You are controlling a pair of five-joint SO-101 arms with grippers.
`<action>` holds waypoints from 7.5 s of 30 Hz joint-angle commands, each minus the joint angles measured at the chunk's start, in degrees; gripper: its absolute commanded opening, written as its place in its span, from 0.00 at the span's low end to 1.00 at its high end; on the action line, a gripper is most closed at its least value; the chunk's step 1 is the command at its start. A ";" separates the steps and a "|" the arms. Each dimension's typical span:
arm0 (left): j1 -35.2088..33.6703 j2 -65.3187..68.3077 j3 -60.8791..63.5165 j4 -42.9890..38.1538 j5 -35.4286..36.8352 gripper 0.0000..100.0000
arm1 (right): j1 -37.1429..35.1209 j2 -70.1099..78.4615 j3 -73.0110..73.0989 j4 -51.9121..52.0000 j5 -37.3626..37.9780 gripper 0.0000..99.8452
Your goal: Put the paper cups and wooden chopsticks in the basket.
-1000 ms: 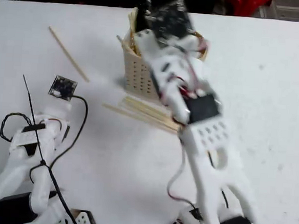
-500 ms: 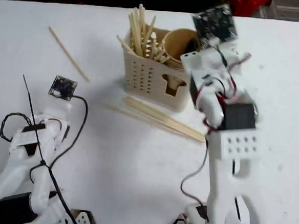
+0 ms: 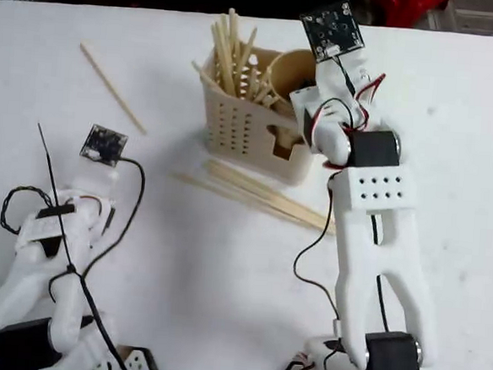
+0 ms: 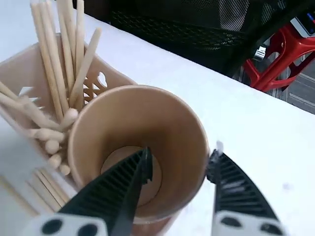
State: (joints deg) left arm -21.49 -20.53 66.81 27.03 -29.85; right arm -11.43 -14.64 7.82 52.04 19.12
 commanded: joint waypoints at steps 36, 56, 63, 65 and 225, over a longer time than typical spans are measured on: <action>0.84 -1.80 0.09 -0.88 -0.62 0.10 | 4.62 35.47 -36.22 -3.30 0.79 0.02; 0.92 -1.80 0.09 -0.88 -0.62 0.10 | 4.09 20.00 -56.88 17.89 0.26 0.27; 0.92 -1.80 0.09 -0.88 -0.62 0.10 | -8.48 7.78 -58.20 39.43 2.99 0.20; 0.92 -1.80 0.09 -0.88 -0.62 0.10 | -13.32 5.32 -58.11 44.09 3.96 0.14; 0.92 -1.80 0.09 -0.88 -0.62 0.10 | -21.49 3.74 21.89 2.51 12.84 0.05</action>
State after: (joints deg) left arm -21.49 -20.53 66.81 27.03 -29.85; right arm -32.97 -12.44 22.86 63.82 30.29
